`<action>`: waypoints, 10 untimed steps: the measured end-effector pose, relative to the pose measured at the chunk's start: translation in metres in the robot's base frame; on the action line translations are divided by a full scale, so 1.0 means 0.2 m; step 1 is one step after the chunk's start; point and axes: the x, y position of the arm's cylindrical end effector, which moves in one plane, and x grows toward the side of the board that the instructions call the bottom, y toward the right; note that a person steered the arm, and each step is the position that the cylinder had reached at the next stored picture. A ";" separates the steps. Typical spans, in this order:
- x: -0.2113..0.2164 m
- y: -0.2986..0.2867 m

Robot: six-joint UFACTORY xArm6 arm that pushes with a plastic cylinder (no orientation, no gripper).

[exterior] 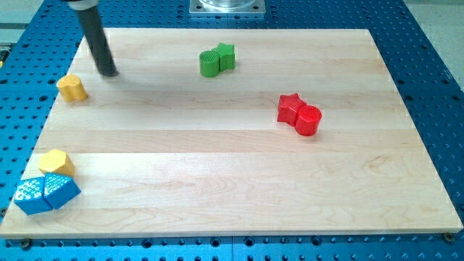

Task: Place the yellow blocks into the blue blocks

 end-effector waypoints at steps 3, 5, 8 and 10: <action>0.18 -0.21; 0.80 -0.11; 0.69 0.18; 0.96 0.18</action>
